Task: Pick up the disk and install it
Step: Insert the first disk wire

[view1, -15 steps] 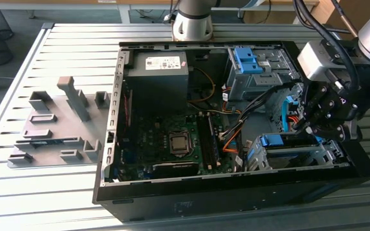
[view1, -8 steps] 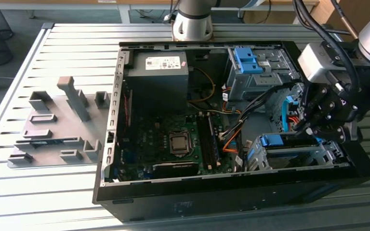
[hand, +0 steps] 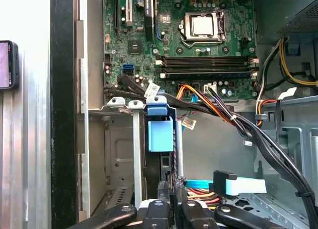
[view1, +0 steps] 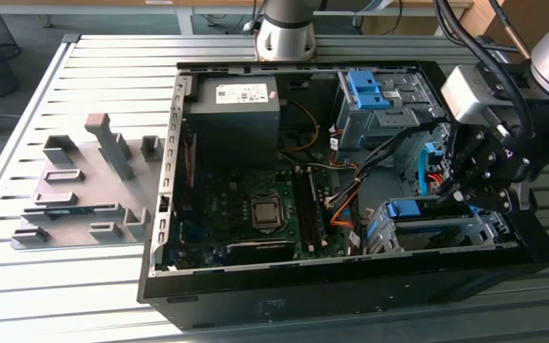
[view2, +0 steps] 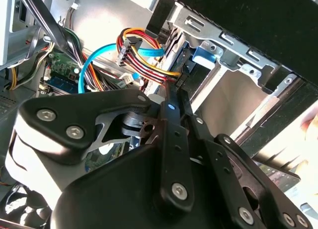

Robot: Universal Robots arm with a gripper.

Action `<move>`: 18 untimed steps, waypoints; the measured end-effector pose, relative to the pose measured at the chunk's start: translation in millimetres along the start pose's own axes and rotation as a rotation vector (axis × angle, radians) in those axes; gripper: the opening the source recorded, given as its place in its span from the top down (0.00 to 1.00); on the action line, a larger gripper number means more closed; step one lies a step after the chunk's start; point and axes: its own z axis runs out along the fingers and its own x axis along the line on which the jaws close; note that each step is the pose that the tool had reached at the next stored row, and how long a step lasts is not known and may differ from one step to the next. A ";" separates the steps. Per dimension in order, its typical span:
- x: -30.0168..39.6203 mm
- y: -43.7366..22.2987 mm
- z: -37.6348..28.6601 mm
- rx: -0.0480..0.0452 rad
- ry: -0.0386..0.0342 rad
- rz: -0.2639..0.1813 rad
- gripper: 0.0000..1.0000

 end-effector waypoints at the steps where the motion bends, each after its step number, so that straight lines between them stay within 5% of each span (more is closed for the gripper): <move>1: 0.0 -0.6 0.5 -0.0017 -0.0002 0.000 0.84; 15: -0.1 -2.6 1.7 -0.0060 -0.0022 0.000 0.84; 18: -0.1 -2.6 1.8 -0.0060 -0.0021 0.000 0.77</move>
